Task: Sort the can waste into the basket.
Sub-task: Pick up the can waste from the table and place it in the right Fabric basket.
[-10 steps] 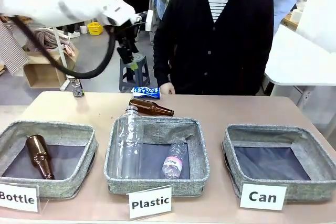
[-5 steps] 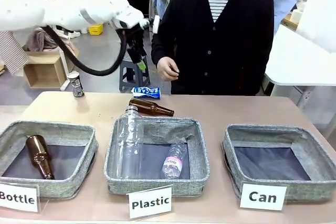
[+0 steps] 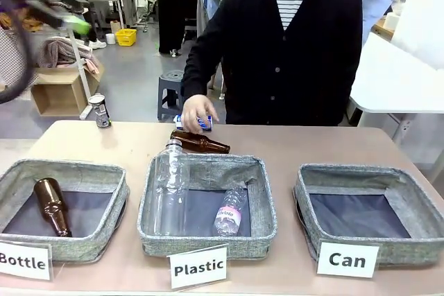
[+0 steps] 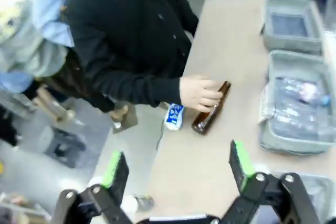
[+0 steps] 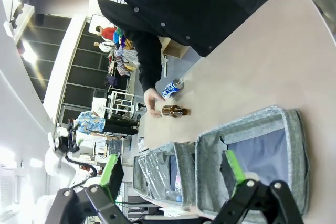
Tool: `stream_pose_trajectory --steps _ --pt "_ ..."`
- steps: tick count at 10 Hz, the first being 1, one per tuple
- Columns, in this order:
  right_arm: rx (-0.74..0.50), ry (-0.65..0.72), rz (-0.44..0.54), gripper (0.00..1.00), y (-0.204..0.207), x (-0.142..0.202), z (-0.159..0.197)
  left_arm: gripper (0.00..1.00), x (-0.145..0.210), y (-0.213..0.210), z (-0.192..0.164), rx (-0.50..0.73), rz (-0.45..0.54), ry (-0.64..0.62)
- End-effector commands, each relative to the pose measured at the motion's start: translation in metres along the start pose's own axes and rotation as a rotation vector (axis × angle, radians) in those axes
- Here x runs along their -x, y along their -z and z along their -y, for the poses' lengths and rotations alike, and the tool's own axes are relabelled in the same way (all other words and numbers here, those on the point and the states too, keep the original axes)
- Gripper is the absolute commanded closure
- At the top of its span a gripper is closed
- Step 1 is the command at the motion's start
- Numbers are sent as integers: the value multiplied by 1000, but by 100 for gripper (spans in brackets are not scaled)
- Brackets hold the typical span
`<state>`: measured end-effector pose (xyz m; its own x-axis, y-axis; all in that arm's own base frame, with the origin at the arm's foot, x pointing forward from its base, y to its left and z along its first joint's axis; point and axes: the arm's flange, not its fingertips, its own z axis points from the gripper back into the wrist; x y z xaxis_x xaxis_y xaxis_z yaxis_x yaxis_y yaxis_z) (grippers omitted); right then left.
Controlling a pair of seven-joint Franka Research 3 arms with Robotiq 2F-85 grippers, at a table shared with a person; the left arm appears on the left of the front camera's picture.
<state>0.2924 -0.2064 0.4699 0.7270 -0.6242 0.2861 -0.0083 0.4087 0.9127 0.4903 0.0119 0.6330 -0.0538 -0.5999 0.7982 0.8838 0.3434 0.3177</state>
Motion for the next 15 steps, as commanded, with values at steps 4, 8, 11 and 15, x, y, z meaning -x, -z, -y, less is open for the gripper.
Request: stream_pose_trajectory --steps 4,8,11,15 --pt "-29 -26 18 0 2 -2 0 0 167 -133 62 -88 284 -298" --pt "-29 -26 18 0 2 -2 0 0 176 -123 61 -38 345 -249" --pt "-29 -26 18 0 2 -2 0 0 93 -71 32 90 101 -178" --pt "-29 -26 18 0 2 -2 0 0 35 -12 -40 237 -69 -154"
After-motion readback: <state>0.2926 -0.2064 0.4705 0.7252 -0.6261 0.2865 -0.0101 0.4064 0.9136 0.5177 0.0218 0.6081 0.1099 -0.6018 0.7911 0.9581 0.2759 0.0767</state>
